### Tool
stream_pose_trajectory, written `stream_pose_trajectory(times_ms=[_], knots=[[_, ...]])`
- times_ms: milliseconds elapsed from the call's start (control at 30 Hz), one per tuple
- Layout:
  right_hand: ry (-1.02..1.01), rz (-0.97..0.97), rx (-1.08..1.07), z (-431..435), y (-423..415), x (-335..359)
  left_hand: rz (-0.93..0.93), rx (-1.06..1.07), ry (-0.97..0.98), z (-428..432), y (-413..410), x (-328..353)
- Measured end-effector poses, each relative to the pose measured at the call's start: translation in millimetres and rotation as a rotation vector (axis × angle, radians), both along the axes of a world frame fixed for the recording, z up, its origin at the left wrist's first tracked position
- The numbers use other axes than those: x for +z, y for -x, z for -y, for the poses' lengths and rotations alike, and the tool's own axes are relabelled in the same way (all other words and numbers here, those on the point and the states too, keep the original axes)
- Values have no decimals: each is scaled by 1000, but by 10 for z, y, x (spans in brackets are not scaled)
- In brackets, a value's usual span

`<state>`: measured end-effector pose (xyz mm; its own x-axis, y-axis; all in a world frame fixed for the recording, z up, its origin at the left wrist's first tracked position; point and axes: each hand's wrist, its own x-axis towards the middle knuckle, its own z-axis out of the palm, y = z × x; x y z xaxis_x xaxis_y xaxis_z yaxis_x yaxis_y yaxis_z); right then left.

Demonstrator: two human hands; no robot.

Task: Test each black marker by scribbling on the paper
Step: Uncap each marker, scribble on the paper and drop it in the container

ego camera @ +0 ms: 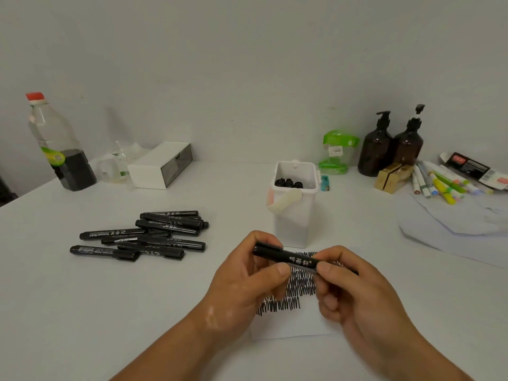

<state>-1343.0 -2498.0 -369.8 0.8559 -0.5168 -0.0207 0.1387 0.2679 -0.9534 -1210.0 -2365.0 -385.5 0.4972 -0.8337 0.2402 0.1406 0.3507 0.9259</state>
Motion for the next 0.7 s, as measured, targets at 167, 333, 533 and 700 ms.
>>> stream_pose_trajectory(times_ms=[167,333,533,700], knots=[[-67,2,119,-96,-55,-34,79,92,-71,20,-19,-53],[451,-95,-18,-70,-6,-25,88,97,-67,-26,-94,3],[383,6,-102,-46,33,19,425,166,-202,-91,-104,42],[462,8,-99,-28,53,40,822,173,-348,-112,-79,19]])
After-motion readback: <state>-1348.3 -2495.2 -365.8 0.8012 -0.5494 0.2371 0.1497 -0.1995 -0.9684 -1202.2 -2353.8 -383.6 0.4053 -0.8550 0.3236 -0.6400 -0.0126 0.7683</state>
